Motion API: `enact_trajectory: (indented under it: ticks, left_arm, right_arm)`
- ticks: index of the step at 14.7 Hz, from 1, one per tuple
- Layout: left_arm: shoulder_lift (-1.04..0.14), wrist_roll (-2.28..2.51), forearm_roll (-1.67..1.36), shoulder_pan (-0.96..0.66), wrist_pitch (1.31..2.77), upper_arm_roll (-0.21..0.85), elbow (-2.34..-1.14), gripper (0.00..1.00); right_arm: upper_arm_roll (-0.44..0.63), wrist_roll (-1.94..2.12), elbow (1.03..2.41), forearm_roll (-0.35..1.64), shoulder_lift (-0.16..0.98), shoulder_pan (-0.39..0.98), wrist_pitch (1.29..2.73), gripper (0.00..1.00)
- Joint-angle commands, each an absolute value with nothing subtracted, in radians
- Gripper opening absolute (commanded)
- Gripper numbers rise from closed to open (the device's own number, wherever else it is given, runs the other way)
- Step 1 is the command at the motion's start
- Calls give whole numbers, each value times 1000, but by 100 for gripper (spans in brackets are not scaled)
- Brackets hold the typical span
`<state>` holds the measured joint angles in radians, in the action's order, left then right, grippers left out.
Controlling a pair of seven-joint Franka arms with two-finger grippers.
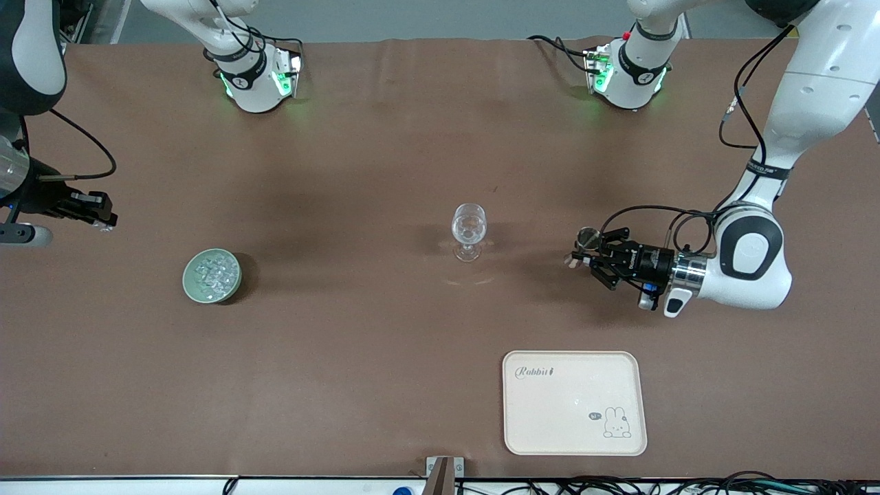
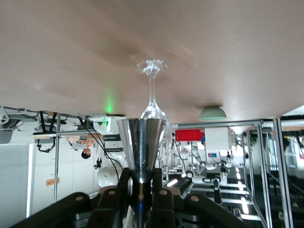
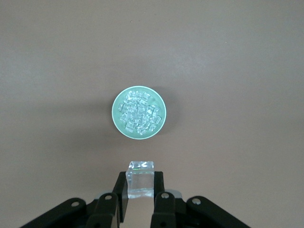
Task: Pour wine and add ice with both arms
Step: 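Carry the metal jigger over the wine glass with the left gripper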
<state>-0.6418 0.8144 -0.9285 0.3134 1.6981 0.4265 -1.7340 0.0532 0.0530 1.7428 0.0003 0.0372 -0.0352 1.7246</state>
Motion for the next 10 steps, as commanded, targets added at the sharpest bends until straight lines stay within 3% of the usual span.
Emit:
enact_trajectory:
  ticks: [1, 10]
  left_arm:
    - [-555, 899, -948, 255, 1726, 423, -1766, 1]
    - [-459, 1101, -934, 127, 1919, 492, -1835, 1]
  right_arm:
    - [46, 51, 1766, -6, 12, -43, 1735, 2]
    - [46, 48, 1763, 3, 12, -40, 1733, 3]
